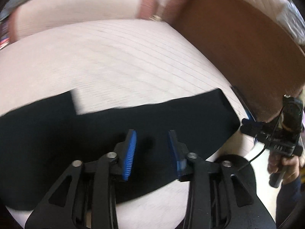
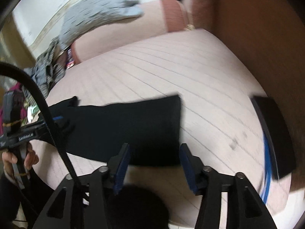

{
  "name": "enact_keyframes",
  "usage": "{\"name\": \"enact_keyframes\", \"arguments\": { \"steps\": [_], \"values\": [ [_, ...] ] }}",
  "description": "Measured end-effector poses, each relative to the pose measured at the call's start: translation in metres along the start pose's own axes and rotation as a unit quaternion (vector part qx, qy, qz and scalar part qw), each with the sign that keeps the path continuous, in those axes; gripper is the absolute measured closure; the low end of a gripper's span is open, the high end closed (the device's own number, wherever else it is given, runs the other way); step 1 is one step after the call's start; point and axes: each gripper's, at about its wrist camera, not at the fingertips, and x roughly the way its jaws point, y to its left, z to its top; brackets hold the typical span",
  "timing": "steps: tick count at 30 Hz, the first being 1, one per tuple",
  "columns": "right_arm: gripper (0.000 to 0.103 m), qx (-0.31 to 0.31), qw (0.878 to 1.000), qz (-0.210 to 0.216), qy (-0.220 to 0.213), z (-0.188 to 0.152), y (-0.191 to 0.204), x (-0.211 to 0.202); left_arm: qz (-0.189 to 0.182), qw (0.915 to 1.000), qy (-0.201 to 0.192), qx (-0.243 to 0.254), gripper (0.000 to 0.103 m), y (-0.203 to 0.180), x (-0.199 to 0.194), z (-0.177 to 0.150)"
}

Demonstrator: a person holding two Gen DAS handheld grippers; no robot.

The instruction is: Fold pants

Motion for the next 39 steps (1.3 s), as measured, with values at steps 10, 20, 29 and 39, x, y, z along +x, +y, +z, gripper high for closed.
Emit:
{"name": "enact_keyframes", "arguments": {
  "steps": [10,20,29,39],
  "values": [
    [0.046,0.034,0.997,0.073,-0.021,-0.012,-0.027,0.013,-0.080,0.9881,0.053,0.120,0.044,-0.074,0.078,0.063],
    [0.045,0.014,0.990,0.128,-0.054,-0.018,-0.030,0.021,-0.112,0.9699,0.110,0.186,0.043,-0.118,0.134,0.082],
    [0.081,0.030,0.984,0.164,-0.062,-0.010,-0.037,0.040,-0.134,0.9606,0.098,0.223,0.065,-0.134,0.150,0.083],
    [0.090,0.008,0.977,0.192,-0.091,0.010,0.000,0.003,-0.184,0.9663,0.017,0.179,0.093,-0.110,0.074,0.091]
  ]
}}
